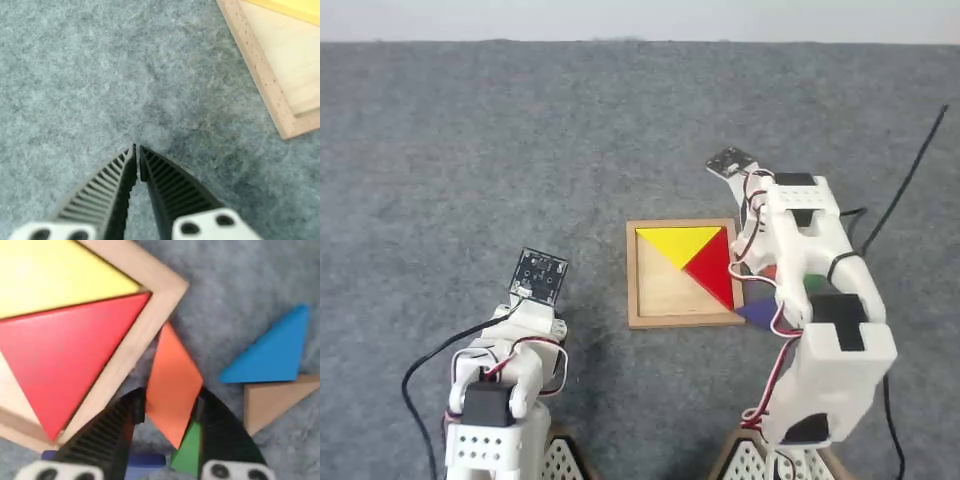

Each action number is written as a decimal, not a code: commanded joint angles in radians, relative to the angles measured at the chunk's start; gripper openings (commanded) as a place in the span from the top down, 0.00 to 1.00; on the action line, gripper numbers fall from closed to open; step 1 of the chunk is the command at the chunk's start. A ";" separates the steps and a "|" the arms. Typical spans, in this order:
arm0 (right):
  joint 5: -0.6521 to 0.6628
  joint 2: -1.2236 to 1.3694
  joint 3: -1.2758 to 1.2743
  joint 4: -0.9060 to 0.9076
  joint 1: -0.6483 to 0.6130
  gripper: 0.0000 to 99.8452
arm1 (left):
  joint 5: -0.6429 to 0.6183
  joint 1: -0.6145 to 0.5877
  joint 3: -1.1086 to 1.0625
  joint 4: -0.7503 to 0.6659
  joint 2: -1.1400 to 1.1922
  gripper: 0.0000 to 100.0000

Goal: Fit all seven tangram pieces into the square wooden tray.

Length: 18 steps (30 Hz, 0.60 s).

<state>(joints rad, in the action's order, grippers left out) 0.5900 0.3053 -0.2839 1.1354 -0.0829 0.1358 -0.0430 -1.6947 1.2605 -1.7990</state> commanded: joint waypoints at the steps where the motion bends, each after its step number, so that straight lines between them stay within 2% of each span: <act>1: -0.018 -0.110 0.014 0.025 0.033 0.88 | -0.008 -0.005 0.012 0.005 -0.025 0.99; 8: -0.018 -0.377 -0.017 0.157 -0.010 0.88 | -0.008 -0.005 0.012 0.005 -0.025 0.99; 18: -0.018 -0.631 -0.318 0.045 -0.297 0.88 | -0.008 -0.005 0.012 0.005 -0.025 0.99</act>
<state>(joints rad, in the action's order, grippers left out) 0.5854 -0.2409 -0.5738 1.2275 -0.3038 0.1358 -0.0430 -1.6947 1.2605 -1.7990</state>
